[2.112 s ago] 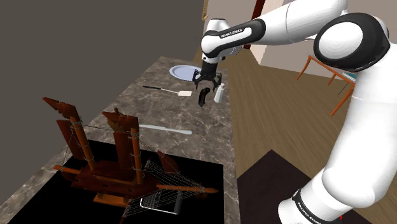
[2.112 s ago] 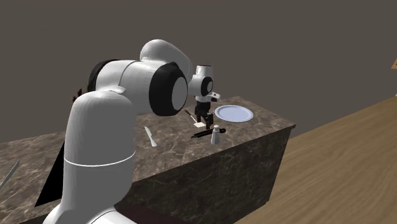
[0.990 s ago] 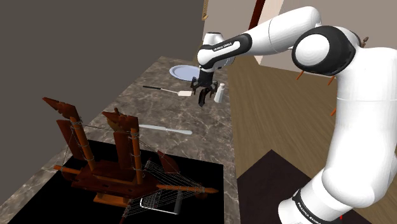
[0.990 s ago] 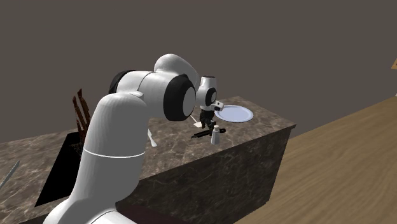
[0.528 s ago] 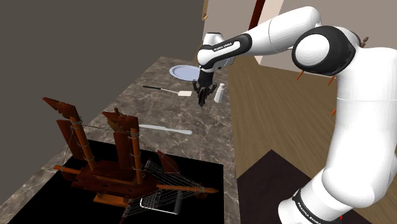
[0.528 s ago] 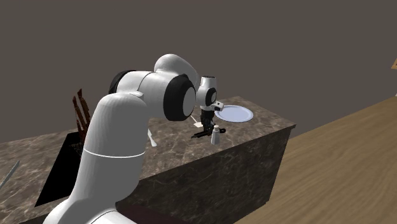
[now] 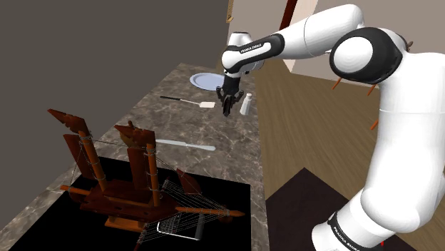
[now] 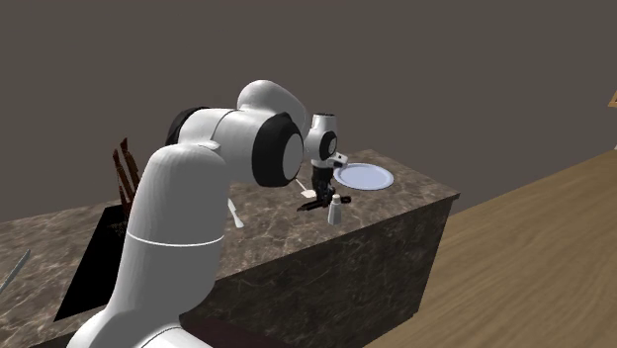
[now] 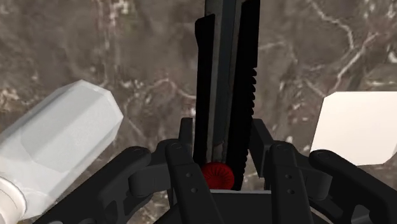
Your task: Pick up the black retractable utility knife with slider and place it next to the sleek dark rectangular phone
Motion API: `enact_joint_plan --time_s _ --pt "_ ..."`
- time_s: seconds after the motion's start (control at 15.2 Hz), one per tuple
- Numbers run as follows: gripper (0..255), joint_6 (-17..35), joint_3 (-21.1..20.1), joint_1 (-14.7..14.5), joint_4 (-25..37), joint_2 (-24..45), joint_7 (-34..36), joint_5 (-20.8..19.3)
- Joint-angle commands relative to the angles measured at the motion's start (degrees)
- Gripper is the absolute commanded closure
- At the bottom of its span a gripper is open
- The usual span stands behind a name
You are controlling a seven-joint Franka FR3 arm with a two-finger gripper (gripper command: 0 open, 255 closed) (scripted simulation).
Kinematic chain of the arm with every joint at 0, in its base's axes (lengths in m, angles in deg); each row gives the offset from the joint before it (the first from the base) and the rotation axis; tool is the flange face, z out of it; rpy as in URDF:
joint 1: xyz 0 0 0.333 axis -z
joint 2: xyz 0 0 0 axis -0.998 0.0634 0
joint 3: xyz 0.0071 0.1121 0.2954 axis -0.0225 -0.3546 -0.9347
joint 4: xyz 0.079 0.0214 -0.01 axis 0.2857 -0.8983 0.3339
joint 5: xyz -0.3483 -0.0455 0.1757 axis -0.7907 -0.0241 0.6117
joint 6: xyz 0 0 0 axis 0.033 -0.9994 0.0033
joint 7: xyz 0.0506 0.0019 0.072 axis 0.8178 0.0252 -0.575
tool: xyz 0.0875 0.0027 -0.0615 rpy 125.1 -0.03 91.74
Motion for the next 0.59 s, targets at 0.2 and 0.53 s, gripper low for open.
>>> enact_joint_plan --time_s 0.2,0.53 --pt "255 -3.1 -0.1 0.0 1.7 -1.4 0.0 0.1" --pt "255 -6.4 -0.1 0.0 3.8 -2.6 -0.1 0.2"
